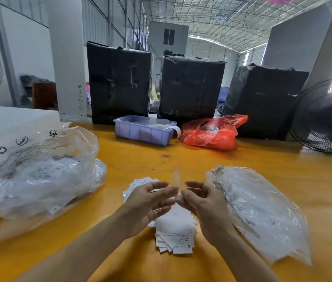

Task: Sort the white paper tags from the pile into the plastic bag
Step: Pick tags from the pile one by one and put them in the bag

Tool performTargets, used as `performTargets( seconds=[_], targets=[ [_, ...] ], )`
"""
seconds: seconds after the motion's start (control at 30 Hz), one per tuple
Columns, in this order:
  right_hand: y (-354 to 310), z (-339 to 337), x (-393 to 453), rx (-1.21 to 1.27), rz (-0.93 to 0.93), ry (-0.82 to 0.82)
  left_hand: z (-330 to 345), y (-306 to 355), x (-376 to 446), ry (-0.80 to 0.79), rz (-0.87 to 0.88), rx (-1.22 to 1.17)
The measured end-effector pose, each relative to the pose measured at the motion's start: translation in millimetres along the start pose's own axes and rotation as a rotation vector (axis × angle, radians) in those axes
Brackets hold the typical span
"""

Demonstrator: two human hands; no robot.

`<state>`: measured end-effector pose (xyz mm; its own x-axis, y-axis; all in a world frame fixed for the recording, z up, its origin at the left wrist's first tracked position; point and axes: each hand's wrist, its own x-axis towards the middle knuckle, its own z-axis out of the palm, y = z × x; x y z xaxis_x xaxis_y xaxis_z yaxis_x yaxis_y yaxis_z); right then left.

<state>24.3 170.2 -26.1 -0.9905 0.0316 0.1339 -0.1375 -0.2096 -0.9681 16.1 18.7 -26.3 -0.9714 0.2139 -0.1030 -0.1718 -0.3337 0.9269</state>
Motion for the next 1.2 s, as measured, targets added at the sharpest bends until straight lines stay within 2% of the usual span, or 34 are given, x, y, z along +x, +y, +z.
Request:
performTargets(
  seconds=[0.13, 0.3, 0.37, 0.43, 0.47, 0.63, 0.7, 0.9, 1.1, 1.2],
  targets=[
    [4.6, 2.7, -0.3, -0.120, -0.068, 0.007, -1.3, -4.4, 2.3, 0.100, 0.034, -0.021],
    [9.0, 9.3, -4.2, -0.253, -0.100, -0.117, -6.3, -4.8, 7.1, 0.225, 0.100, -0.095],
    [10.0, 7.2, -1.5, -0.445, -0.189, -0.084, -8.3, -2.9, 7.8, 0.255, 0.144, -0.101],
    [8.2, -0.9, 4.1, -0.769, -0.313, -0.018, -11.3, -0.7, 7.8, 0.295, 0.201, -0.064],
    [5.5, -5.8, 6.4, -0.903, -0.338, -0.036, -13.2, 0.4, 8.0, 0.313, 0.227, -0.037],
    [3.9, -17.8, 10.5, -1.228, -0.150, -0.443, -22.3, 6.1, 10.4, 0.367, 0.261, 0.006],
    [6.9, -17.3, 11.3, -1.226, -0.139, -0.466, -25.6, 6.7, 11.2, 0.381, 0.266, 0.011],
    [6.6, -20.6, 15.2, -1.219, -0.206, -0.362, -29.8, 2.5, 13.4, 0.391, 0.263, 0.079],
    [11.8, -26.2, 19.0, -0.881, -0.105, -0.112, -29.7, 0.0, 13.5, 0.352, 0.251, 0.144],
    [16.9, -30.1, 21.3, -0.771, -0.135, -0.028, -28.3, -2.1, 12.3, 0.316, 0.258, 0.201]
  ],
)
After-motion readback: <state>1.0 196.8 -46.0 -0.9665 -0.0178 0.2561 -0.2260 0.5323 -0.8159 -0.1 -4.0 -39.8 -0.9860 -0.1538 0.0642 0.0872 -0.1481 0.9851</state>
